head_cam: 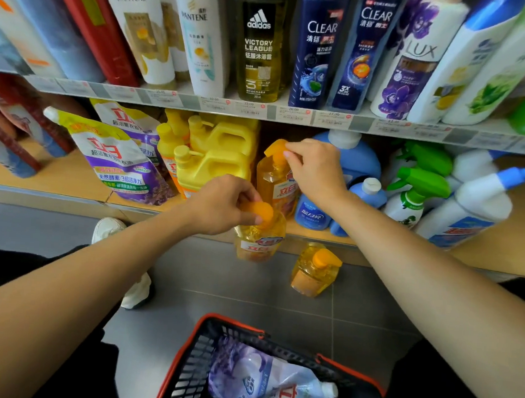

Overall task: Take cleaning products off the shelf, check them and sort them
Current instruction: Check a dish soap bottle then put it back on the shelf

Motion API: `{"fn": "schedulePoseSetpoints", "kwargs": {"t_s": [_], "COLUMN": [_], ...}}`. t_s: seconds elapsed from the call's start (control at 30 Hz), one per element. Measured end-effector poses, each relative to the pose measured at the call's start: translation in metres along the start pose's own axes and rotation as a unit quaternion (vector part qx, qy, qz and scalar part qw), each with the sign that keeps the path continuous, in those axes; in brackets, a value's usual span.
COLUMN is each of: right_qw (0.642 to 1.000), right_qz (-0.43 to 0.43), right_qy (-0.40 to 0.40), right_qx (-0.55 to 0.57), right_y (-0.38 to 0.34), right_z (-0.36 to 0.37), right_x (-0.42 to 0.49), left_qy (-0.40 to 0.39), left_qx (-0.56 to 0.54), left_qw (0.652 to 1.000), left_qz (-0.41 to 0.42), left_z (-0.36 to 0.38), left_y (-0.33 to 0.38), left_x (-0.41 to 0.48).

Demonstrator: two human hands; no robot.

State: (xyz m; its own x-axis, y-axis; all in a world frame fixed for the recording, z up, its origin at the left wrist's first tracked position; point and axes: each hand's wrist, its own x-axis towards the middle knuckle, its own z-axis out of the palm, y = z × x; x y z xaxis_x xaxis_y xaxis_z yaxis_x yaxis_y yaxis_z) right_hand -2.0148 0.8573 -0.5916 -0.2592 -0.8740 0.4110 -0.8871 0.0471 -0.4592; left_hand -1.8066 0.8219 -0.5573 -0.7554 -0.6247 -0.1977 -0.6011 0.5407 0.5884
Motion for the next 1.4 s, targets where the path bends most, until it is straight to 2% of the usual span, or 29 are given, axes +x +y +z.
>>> {"fn": "schedulePoseSetpoints", "kwargs": {"t_s": [0.1, 0.2, 0.27, 0.37, 0.47, 0.57, 0.7, 0.97, 1.07, 1.13, 1.27, 1.4], "right_qw": [0.994, 0.993, 0.985, 0.939, 0.906, 0.885, 0.889, 0.889, 0.886, 0.884, 0.85, 0.806], "right_qz": [0.051, 0.104, 0.146, 0.181, 0.158, 0.134, 0.149, 0.153, 0.172, 0.211, 0.309, 0.399], "right_qy": [0.039, 0.023, -0.084, -0.293, -0.391, -0.443, -0.432, -0.431, -0.429, -0.412, -0.396, -0.366], "right_qx": [0.083, 0.057, 0.034, 0.002, -0.028, -0.044, -0.036, -0.006, 0.032, 0.066, 0.157, 0.239], "right_y": [0.012, 0.035, 0.054, 0.075, 0.082, 0.086, 0.089, 0.097, 0.099, 0.1, 0.101, 0.097], "right_z": [-0.012, -0.02, -0.022, -0.023, -0.016, -0.004, 0.003, 0.009, 0.007, 0.006, 0.0, -0.004], "right_x": [-0.021, -0.041, -0.053, -0.079, -0.109, -0.128, -0.133, -0.135, -0.139, -0.143, -0.15, -0.161], "left_qy": [0.007, 0.013, 0.021, 0.035, 0.06, 0.094, 0.09, 0.075, 0.031, 0.017, 0.102, 0.152], "left_qx": [-0.006, -0.036, -0.053, -0.079, -0.105, -0.167, -0.221, -0.207, -0.15, -0.063, 0.086, 0.128], "left_qw": [1.0, 0.999, 0.998, 0.996, 0.992, 0.981, 0.971, 0.975, 0.987, 0.996, 0.983, 0.968], "left_qz": [0.018, 0.024, 0.021, 0.026, 0.038, 0.029, 0.017, 0.028, 0.045, 0.067, 0.127, 0.154], "left_z": [-0.007, -0.009, -0.009, -0.01, -0.01, -0.012, -0.007, 0.016, 0.021, 0.027, 0.042, 0.044], "left_y": [0.012, 0.019, 0.021, 0.025, 0.029, 0.031, 0.029, 0.017, 0.012, 0.009, 0.006, 0.001], "left_x": [0.008, 0.012, 0.014, 0.018, 0.025, 0.037, 0.052, 0.057, 0.056, 0.055, 0.053, 0.056]}}
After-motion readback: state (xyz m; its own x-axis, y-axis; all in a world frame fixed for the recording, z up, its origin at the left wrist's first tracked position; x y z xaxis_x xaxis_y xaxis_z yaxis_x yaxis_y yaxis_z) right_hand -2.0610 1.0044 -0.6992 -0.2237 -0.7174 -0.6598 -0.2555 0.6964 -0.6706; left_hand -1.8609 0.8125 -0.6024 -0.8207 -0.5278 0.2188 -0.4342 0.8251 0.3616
